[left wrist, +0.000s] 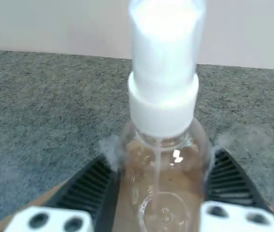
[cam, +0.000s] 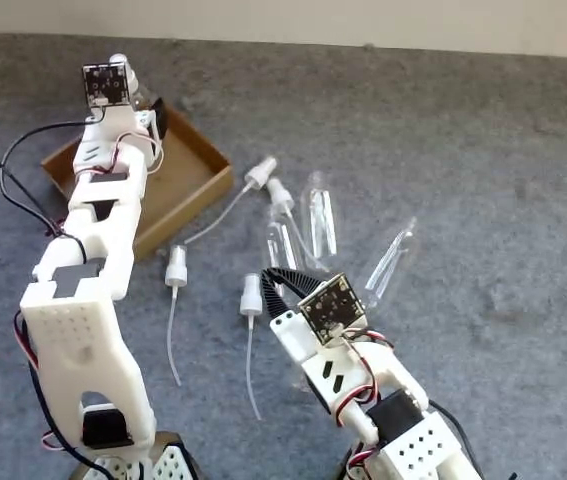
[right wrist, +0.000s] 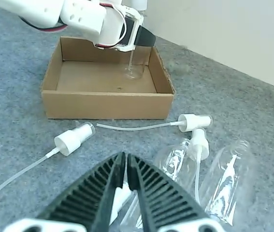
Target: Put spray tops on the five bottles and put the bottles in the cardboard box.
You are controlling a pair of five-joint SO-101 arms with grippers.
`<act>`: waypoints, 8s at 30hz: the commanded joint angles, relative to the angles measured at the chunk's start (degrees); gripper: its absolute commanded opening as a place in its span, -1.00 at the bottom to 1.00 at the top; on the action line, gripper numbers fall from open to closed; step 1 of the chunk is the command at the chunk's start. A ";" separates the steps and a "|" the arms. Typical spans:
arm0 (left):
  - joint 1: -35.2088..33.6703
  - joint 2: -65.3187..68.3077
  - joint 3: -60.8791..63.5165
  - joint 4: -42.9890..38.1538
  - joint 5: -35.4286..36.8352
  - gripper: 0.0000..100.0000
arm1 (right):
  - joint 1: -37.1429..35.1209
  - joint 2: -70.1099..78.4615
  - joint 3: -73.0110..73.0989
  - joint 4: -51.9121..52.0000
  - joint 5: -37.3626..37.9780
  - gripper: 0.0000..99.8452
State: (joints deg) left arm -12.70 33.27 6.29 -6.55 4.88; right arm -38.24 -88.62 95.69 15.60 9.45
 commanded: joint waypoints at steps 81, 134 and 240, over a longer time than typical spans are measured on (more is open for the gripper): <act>21.41 -50.68 1.89 90.29 9.93 -0.35 | 24.57 -0.66 3.65 -2.15 0.26 -0.99; 30.90 -0.84 -27.38 88.35 36.22 -0.54 | 38.11 -0.66 7.25 -2.07 0.62 -0.99; 26.68 -1.27 -29.32 90.29 -5.80 -0.65 | 38.11 -0.57 7.25 -1.98 0.70 -0.99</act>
State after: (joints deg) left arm 14.81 34.24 -20.26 83.82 -0.04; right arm -0.79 -88.62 95.69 15.16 9.45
